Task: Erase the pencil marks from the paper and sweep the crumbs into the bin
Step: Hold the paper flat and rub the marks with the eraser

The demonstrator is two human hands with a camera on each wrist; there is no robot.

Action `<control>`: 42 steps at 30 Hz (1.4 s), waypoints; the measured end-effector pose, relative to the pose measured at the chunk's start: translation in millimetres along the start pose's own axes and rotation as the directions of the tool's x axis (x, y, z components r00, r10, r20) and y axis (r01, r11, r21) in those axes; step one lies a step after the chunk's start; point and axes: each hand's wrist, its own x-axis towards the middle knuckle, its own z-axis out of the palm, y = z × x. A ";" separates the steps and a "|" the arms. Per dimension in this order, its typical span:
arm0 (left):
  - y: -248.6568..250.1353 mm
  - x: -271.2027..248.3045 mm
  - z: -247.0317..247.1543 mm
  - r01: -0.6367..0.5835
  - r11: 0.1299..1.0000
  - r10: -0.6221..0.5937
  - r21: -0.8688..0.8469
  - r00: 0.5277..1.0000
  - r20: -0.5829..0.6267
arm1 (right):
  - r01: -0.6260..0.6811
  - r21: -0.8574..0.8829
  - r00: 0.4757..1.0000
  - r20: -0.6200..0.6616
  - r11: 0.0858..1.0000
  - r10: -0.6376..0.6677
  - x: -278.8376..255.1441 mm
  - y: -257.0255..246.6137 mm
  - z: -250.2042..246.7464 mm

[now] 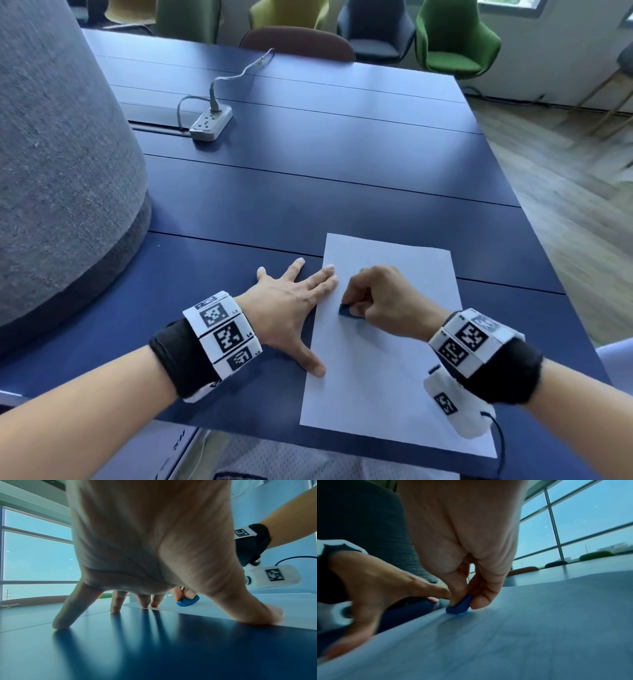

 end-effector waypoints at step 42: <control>7.1 2.1 -3.1 0.024 0.998 -0.026 0.059 0.999 0.039 | 0.180 -0.057 0.912 0.383 0.982 -0.144 -56.4 -16.4 17.0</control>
